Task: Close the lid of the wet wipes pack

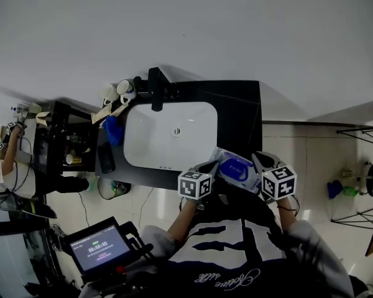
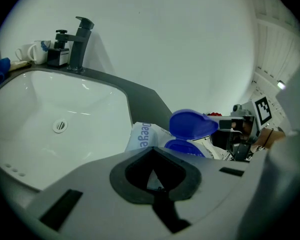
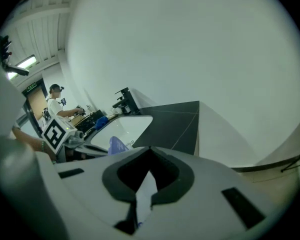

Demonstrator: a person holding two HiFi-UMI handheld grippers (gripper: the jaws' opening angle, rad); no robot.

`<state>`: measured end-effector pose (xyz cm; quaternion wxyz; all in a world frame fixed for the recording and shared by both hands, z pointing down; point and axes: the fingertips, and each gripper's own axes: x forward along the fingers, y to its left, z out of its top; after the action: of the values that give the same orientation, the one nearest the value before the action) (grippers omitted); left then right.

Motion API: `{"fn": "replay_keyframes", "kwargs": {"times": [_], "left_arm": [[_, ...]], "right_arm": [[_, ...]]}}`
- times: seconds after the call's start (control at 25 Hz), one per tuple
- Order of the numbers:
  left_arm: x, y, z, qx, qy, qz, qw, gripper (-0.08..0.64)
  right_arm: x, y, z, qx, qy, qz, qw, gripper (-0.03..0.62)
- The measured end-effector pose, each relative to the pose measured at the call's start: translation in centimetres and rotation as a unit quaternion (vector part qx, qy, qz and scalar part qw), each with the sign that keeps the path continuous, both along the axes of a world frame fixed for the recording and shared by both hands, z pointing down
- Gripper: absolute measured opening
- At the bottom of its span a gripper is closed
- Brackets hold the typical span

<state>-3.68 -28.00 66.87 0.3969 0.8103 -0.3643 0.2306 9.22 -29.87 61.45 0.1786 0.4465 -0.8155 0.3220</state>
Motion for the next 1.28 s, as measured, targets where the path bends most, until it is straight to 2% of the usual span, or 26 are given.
{"fn": "replay_keyframes", "kwargs": {"times": [0.24, 0.36, 0.52, 0.84, 1.08, 1.2, 1.28], "left_arm": [[-1.0, -0.7, -0.4, 0.025, -0.003, -0.008, 0.9996, 0.002], [-1.6, -0.7, -1.2, 0.036, 0.004, -0.015, 0.9992, 0.002], [-2.0, 0.4, -2.6, 0.046, 0.012, -0.011, 0.9988, 0.001], [-3.1, 2.7, -4.7, 0.055, 0.024, 0.012, 0.9981, 0.002], [-4.0, 3.4, -4.8, 0.069, 0.031, 0.028, 0.9968, 0.001], [-4.0, 4.3, -5.9, 0.080, 0.042, 0.040, 0.9951, 0.001], [-4.2, 5.0, -6.7, 0.089, 0.055, 0.046, 0.9935, 0.002]], "right_arm": [[-4.8, 3.3, 1.1, -0.015, 0.010, -0.077, 0.997, -0.002], [-5.9, 4.5, 2.6, -0.027, 0.039, -0.099, 0.994, -0.002], [-6.2, 5.3, 3.2, -0.024, 0.090, -0.106, 0.990, -0.002], [-6.1, 5.8, 2.6, -0.013, 0.150, -0.096, 0.984, -0.002], [-6.3, 5.1, 3.3, 0.001, 0.158, -0.073, 0.985, -0.002], [-6.0, 5.5, 2.4, 0.037, 0.180, -0.038, 0.982, -0.002], [-6.1, 6.1, 1.4, 0.050, 0.158, 0.002, 0.986, -0.002]]}}
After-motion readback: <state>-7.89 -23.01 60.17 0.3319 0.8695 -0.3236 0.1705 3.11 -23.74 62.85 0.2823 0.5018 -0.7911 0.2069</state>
